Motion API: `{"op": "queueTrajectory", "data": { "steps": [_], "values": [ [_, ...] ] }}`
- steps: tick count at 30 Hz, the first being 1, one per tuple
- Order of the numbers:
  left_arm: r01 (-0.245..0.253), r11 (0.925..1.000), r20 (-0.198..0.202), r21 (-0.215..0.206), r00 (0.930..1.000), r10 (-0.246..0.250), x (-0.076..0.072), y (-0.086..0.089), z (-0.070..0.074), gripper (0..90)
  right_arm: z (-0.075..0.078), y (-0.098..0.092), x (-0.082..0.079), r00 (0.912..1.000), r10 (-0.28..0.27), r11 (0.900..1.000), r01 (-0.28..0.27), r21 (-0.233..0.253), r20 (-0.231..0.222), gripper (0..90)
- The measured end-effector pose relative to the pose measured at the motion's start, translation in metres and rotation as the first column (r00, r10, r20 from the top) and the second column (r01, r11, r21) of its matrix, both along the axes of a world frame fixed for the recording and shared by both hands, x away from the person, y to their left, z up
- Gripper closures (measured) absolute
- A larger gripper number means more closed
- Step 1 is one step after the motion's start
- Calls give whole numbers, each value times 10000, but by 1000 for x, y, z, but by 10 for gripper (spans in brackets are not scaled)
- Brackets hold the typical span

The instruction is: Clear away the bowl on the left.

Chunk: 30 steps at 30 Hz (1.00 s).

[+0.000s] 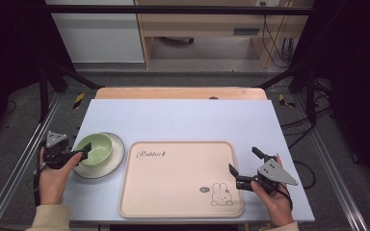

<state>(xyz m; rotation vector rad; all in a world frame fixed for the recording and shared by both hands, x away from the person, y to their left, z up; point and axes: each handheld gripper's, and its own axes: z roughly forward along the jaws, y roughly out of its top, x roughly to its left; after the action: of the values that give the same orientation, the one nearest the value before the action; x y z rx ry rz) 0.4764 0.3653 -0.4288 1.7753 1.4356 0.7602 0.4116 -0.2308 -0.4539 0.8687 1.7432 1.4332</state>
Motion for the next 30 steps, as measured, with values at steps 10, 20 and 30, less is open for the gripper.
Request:
{"op": "queueTrajectory", "data": {
  "steps": [10, 20, 30],
  "values": [
    [-203, 9997, -695, 133, 9974, 212, 3, -2, -8, 305, 0, 1, 0, 9999, 120, 9999, -120, -40, -54, 26],
    [-360, 9992, -1358, -143, 9902, 337, 4, 2, -16, 513, -1, 2, 1, 9998, 166, 9999, -166, -5, -117, 26],
    [-477, 9984, -1717, -289, 9843, 420, 8, 5, -17, 673, -3, 1, 3, 9997, 163, 9999, -161, 56, -194, 26]
  ]
}}
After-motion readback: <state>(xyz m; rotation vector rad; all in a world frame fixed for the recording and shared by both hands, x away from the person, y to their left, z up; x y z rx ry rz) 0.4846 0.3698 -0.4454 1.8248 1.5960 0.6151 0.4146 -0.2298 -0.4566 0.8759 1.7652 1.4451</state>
